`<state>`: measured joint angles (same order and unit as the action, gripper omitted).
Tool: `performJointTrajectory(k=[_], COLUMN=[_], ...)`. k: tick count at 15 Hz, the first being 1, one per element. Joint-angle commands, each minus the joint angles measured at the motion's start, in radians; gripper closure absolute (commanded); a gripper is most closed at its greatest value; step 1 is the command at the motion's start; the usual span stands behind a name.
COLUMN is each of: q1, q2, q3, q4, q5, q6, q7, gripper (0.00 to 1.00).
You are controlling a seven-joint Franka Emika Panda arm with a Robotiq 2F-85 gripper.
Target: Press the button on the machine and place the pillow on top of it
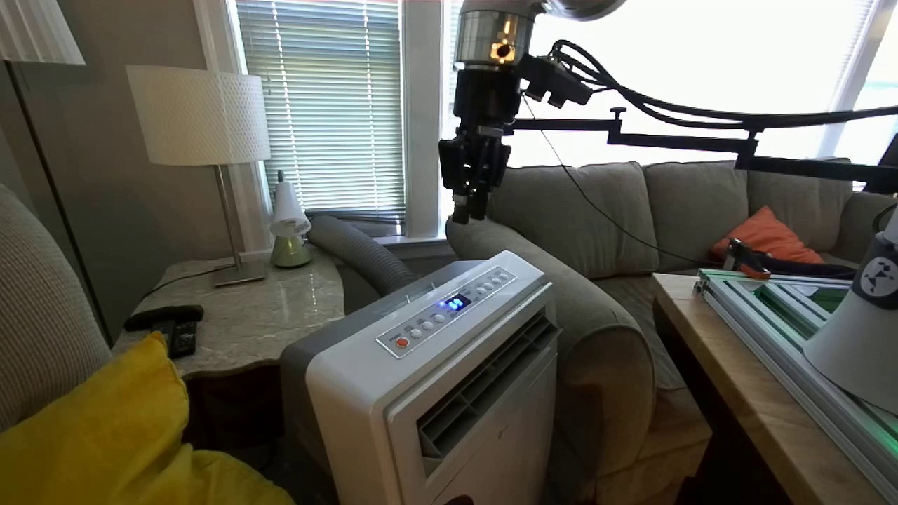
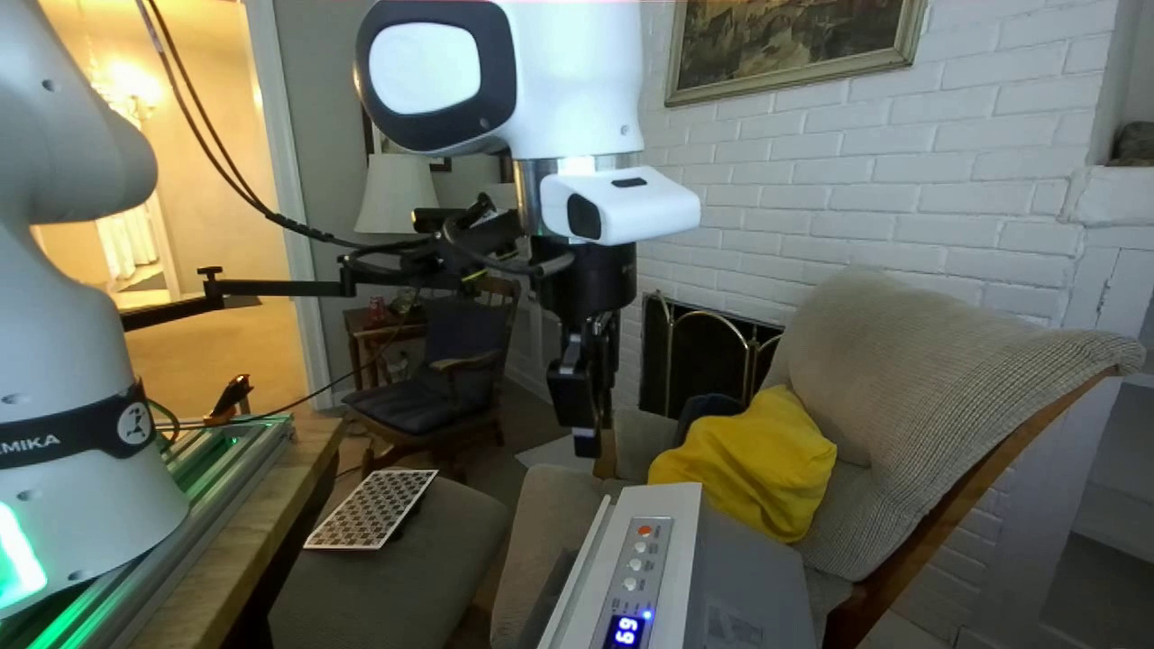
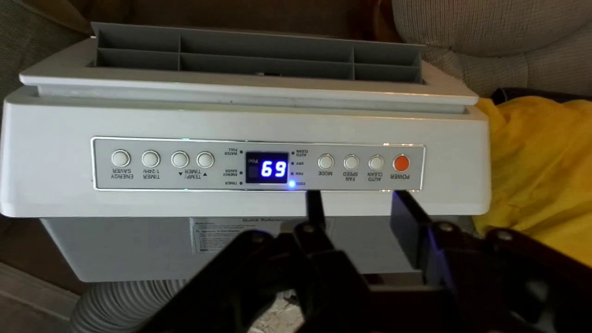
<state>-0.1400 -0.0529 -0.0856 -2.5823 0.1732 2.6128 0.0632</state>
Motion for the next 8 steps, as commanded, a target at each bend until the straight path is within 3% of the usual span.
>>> performJointTrajectory(k=[1,4,8], q1=[0.001,0.001,0.015], q2=[-0.067,-0.074,-0.053], q3=[-0.012,-0.013,-0.012], q4=[-0.039,-0.039,-0.02], q5=[-0.048,-0.044,-0.01], q6=[-0.03,-0.031,0.011], q7=[0.055,0.056,-0.006], gripper=[0.26,0.04,0.0])
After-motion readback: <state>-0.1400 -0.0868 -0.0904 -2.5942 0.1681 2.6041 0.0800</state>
